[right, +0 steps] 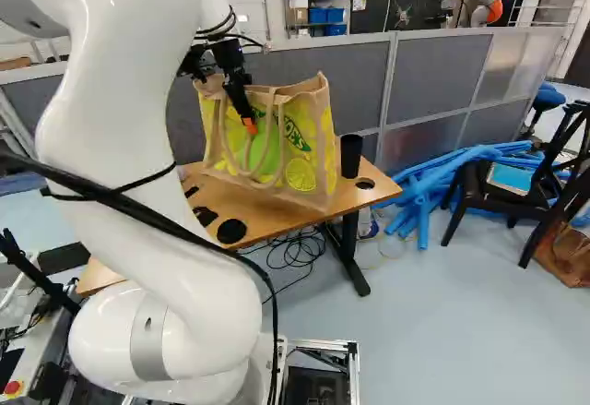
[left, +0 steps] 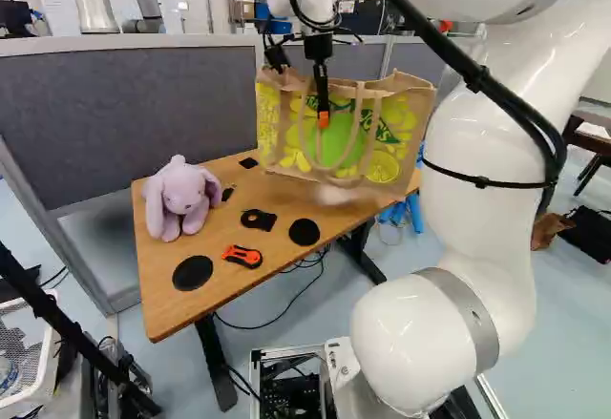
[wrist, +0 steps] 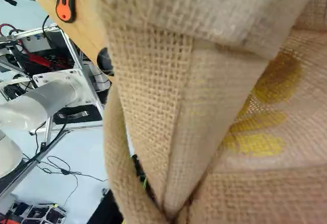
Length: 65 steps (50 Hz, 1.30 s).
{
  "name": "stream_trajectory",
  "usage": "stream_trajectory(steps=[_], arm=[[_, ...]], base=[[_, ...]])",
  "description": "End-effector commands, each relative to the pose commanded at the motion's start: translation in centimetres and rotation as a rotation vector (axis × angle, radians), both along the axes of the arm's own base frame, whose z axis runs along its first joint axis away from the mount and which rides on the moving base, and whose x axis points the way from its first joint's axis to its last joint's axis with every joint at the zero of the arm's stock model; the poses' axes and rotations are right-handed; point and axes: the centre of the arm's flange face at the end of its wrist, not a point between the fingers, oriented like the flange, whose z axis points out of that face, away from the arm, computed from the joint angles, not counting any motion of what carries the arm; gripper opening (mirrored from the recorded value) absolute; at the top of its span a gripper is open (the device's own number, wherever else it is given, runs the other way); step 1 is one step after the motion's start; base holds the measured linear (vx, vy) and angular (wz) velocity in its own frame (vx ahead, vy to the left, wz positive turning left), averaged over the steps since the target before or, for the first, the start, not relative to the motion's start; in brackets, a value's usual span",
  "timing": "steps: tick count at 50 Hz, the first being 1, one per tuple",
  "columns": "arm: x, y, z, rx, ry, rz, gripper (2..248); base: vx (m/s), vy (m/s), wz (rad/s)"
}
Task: Pick up the bag on the ground and place it on the table
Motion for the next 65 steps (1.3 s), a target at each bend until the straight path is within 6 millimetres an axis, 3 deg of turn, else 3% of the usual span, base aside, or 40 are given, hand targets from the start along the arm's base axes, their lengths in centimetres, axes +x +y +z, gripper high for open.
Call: stream_trajectory(steps=[65], arm=[[6.0, 1.5, -10.2, 0.024, -0.04, 0.038, 33]], base=[[0.0, 0.0, 0.0]])
